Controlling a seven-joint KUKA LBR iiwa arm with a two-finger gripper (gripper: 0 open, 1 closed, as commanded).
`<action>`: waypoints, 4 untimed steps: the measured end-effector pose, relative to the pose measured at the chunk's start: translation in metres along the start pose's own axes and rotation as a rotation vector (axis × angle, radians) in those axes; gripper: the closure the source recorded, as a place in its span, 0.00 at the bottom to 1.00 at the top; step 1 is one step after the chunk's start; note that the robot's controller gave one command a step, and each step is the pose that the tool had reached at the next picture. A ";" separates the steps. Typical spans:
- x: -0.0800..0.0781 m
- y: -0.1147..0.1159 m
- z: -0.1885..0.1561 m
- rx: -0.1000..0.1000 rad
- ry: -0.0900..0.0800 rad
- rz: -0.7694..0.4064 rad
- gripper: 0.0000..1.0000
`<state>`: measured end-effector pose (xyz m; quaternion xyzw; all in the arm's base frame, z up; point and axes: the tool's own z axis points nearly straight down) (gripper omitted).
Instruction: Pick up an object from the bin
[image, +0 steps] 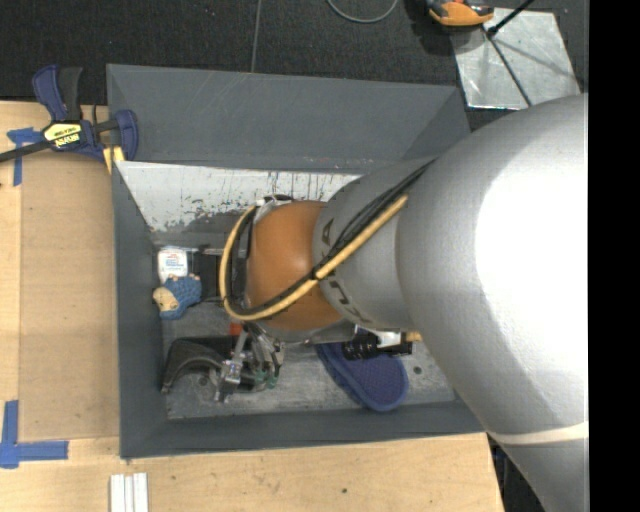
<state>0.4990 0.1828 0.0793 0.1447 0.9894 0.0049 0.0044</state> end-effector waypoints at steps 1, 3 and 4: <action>-0.001 0.001 -0.002 0.006 0.002 -0.004 0.00; -0.003 0.002 -0.090 0.009 0.004 -0.005 1.00; -0.003 0.001 -0.098 0.013 0.009 -0.008 1.00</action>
Offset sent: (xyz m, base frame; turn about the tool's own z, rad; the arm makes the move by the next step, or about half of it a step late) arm 0.0000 0.0000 0.0000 0.0000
